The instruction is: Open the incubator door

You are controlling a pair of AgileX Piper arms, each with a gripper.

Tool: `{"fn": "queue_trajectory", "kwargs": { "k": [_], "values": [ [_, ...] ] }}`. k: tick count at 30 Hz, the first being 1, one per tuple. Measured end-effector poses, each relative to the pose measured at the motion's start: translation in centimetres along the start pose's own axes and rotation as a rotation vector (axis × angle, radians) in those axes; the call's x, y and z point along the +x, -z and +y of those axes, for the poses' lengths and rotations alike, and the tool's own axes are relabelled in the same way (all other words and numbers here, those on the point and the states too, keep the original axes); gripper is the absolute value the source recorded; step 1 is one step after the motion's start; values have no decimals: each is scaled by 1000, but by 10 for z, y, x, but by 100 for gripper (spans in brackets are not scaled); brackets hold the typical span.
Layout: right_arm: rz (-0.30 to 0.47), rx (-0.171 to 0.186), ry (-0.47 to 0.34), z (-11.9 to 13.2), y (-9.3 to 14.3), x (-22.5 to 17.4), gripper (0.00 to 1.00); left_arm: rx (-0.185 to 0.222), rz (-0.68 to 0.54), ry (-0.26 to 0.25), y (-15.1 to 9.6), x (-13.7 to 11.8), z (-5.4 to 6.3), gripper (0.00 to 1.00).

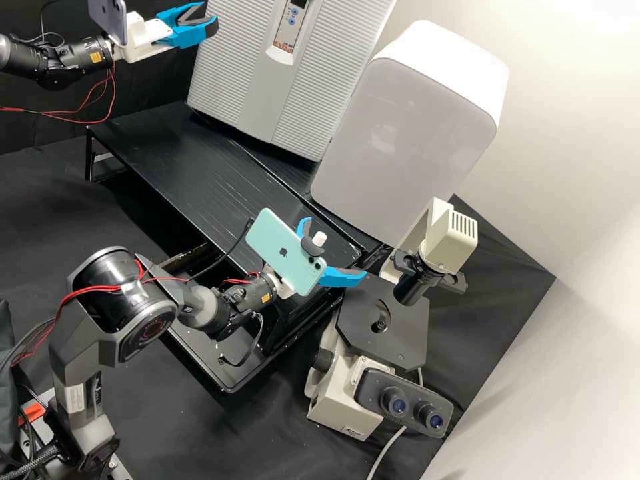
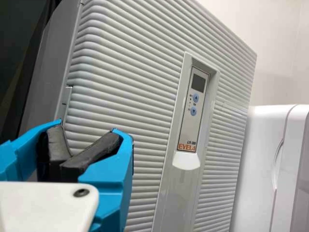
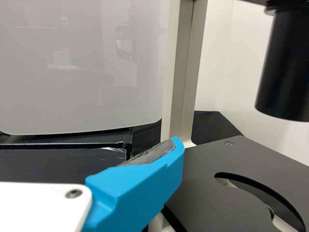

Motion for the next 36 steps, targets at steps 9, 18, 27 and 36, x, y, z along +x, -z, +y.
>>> {"fn": "queue_trajectory", "kwargs": {
  "k": [9,18,27,36],
  "values": [
    [0,0,0,0,0,0,100,2,-7,1,-5,-15,1,0],
    [0,0,0,0,0,0,100,66,-46,23,-5,-32,2,0],
    [0,0,0,0,0,0,100,65,-65,27,-5,-40,0,0],
    [0,0,0,0,0,0,100,101,-115,54,-9,-53,2,0]
  ]
}}
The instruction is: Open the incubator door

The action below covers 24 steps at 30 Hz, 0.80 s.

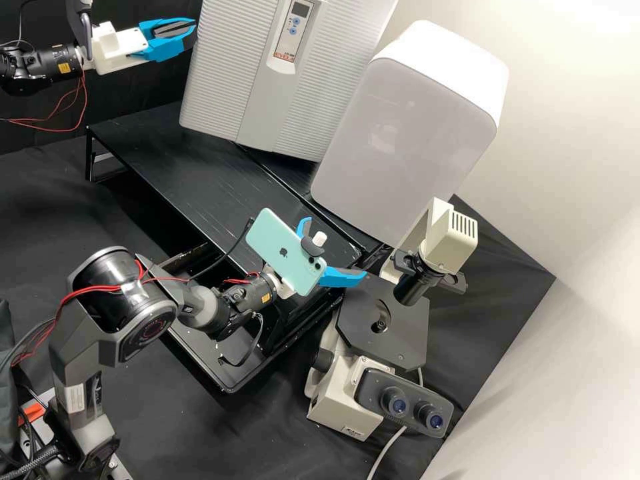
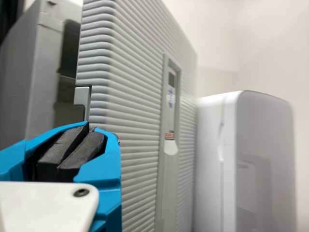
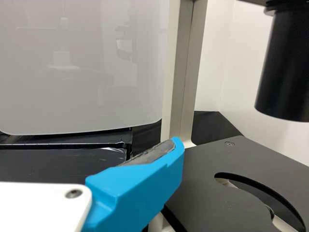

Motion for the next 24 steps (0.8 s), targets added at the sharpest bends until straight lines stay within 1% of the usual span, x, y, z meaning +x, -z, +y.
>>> {"fn": "queue_trajectory", "kwargs": {
  "k": [1,2,5,6,9,10,14,18,21,24],
  "values": [
    [0,0,0,0,0,0,100,7,-11,0,-1,-1,0,0],
    [0,0,0,0,0,0,100,22,-20,8,0,-4,0,0],
    [0,0,0,0,0,0,100,46,-38,31,1,-8,0,0],
    [0,0,0,0,0,0,100,63,-48,48,1,-11,-1,0],
    [0,0,0,0,0,0,100,98,-64,92,2,-17,-3,0],
    [0,0,0,0,0,0,100,105,-50,123,4,-19,-6,0],
    [0,0,0,0,0,0,100,123,-27,167,9,-24,-10,0],
    [0,0,0,0,0,0,100,131,22,224,14,-26,-16,0],
    [0,0,0,0,0,0,100,139,33,243,15,-27,-18,0],
    [0,0,0,0,0,0,100,150,37,243,16,-29,-16,0]
  ]
}}
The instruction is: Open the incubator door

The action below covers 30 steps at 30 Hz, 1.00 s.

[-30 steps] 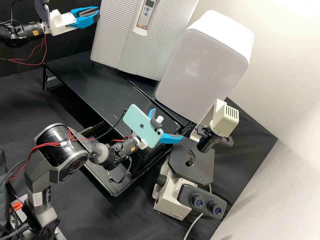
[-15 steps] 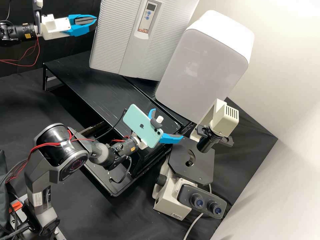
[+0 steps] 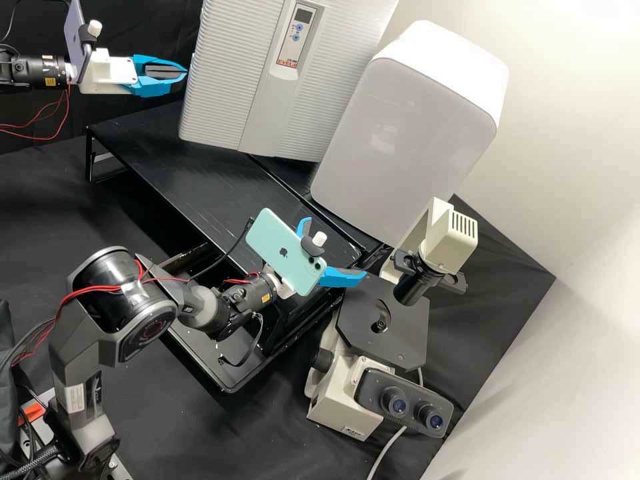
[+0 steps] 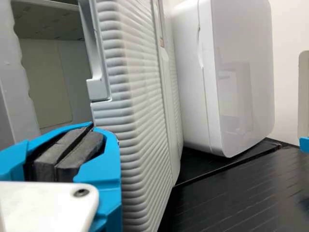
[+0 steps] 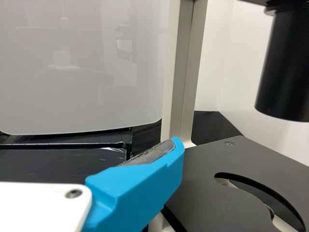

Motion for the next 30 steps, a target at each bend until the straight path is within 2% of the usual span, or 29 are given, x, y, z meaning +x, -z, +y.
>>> {"fn": "queue_trajectory", "kwargs": {
  "k": [5,16,23,25,27,30],
  "values": [
    [0,0,0,0,0,0,100,-15,37,-14,5,-11,3,0],
    [0,0,0,0,0,0,100,-28,67,-4,12,-14,-1,0],
    [0,0,0,0,0,0,100,-60,54,10,12,-2,-10,0],
    [0,0,0,0,0,0,100,-56,44,4,11,4,-9,0],
    [0,0,0,0,0,0,100,-71,32,1,9,12,-10,0],
    [0,0,0,0,0,0,100,-60,24,1,7,18,-11,0]
  ]
}}
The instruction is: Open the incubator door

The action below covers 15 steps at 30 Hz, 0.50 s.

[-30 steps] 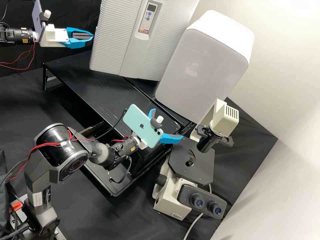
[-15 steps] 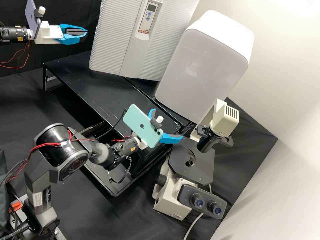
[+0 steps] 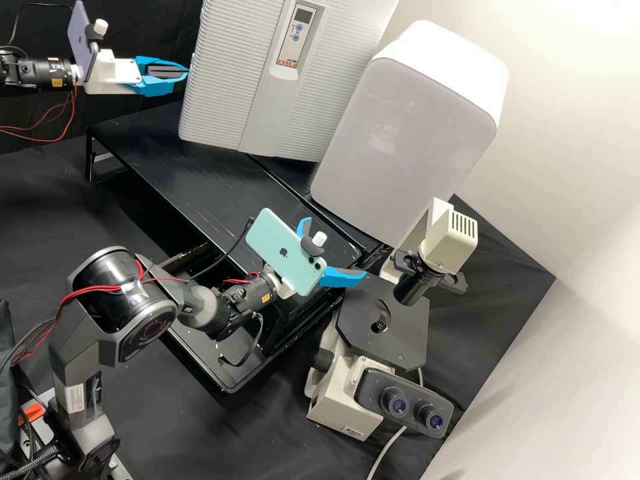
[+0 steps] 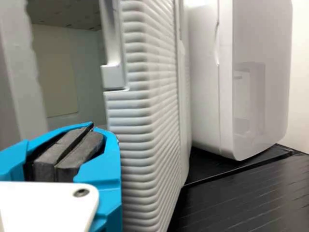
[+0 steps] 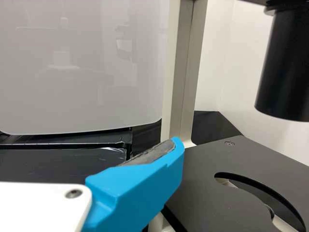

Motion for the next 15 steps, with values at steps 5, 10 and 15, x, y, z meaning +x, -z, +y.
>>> {"fn": "queue_trajectory", "kwargs": {
  "k": [5,10,15],
  "values": [
    [0,0,0,0,0,0,100,-56,70,-10,7,12,2,0],
    [0,0,0,0,0,0,100,-97,101,-17,10,19,3,0],
    [0,0,0,0,0,0,100,-114,114,-17,10,21,3,0]
  ]
}}
